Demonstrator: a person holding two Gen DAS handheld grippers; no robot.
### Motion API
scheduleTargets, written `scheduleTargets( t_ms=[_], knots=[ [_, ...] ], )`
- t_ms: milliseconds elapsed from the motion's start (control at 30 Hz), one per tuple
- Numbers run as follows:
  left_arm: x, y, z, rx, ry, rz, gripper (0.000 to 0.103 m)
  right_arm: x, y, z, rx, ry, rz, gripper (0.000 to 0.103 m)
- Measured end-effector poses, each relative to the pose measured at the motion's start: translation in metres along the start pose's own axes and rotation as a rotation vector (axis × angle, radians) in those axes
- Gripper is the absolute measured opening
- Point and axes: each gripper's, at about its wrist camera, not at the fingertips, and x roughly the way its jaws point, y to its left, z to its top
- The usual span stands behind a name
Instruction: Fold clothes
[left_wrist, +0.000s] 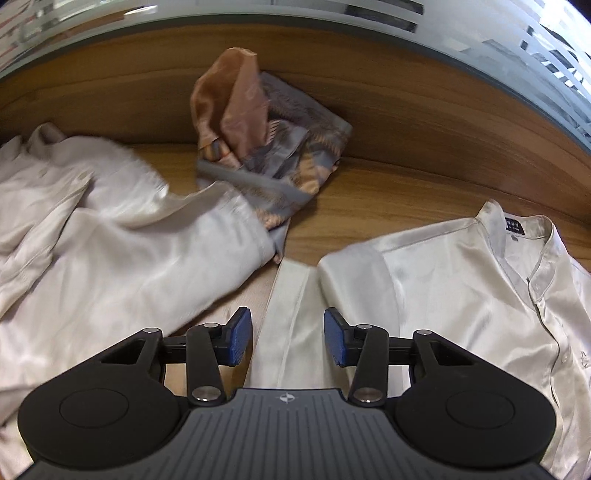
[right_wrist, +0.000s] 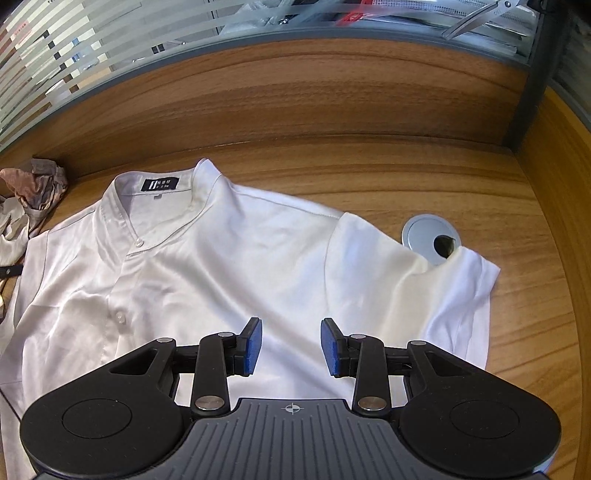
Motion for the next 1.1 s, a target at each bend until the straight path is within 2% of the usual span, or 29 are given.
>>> scheduleTargets(
  t_ms=[67,267,333,400,433,600,733,900,1100],
  knots=[
    [0.005,-0.006,0.003,0.011,-0.001,-0.01,0.043,-0.002,0.001,-0.001,0.003,0.002,-0.007,0.038],
    [0.015,-0.016,0.005,0.037,-0.03,0.025,0.04,-0.006,0.003,-0.004,0.011,0.006,-0.027,0.038],
    [0.015,-0.017,0.003,0.029,-0.048,0.044,0.03,-0.008,0.002,-0.004,0.011,0.004,-0.03,0.038],
    [0.015,-0.017,0.0,0.017,-0.062,0.058,0.006,-0.01,0.002,-0.005,0.012,0.001,-0.034,0.039],
    [0.014,-0.016,0.0,0.002,-0.06,0.056,0.004,-0.011,0.001,-0.005,0.012,0.0,-0.036,0.039],
    [-0.008,-0.004,-0.005,-0.052,-0.116,0.1,0.004,-0.016,0.001,-0.006,0.011,-0.007,-0.039,0.039],
    [-0.039,0.018,-0.006,-0.136,-0.15,0.148,0.003,-0.02,-0.002,-0.007,0.021,-0.017,-0.037,0.039],
    [-0.069,0.037,-0.013,-0.216,-0.166,0.189,0.004,-0.021,-0.003,-0.01,0.032,-0.023,-0.032,0.039],
    [-0.076,0.046,-0.014,-0.248,-0.148,0.238,0.005,-0.02,-0.003,-0.012,0.03,-0.022,-0.019,0.039]
  ],
)
